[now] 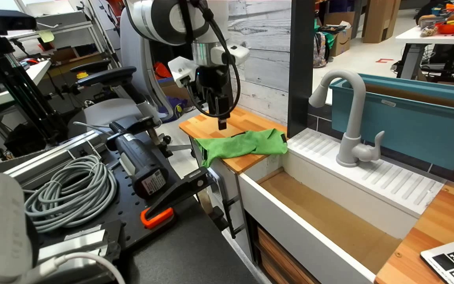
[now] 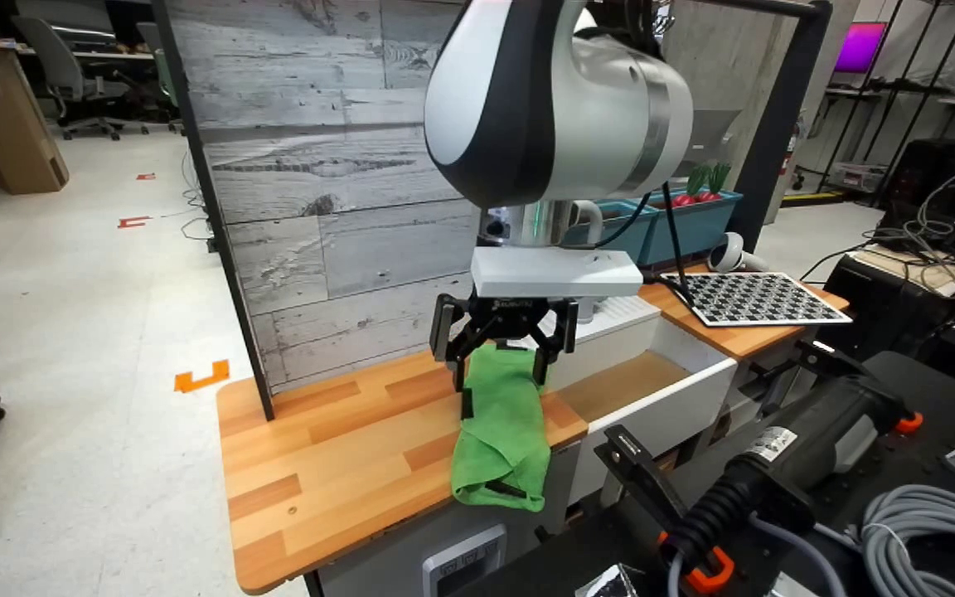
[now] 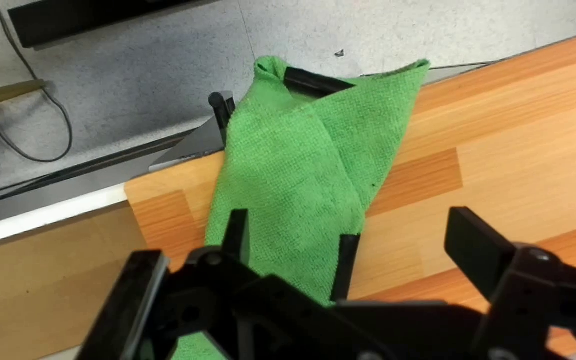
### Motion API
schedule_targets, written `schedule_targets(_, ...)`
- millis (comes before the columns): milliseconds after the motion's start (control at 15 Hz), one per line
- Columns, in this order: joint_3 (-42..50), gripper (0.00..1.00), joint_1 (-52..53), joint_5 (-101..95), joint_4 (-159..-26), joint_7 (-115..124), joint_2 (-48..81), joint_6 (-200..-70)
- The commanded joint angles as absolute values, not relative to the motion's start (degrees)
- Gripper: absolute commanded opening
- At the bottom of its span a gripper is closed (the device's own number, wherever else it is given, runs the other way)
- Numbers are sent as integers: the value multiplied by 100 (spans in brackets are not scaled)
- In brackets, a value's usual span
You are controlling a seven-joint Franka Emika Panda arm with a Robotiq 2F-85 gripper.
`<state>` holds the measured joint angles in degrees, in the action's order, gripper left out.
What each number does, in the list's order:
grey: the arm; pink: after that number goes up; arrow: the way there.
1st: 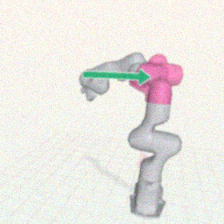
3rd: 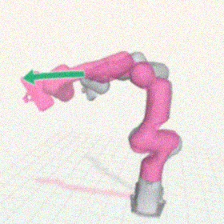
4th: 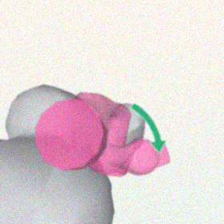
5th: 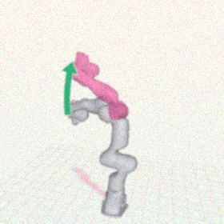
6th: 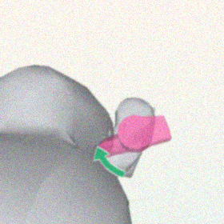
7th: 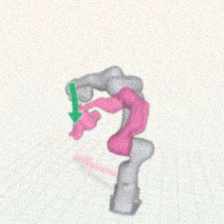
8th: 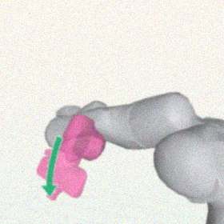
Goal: Move the green towel to the right
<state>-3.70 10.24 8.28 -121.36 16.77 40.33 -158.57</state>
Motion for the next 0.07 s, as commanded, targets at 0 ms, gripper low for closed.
schedule_targets(0, -350, 100, 1047, 860, -12133, 1655, 4035, -15842)
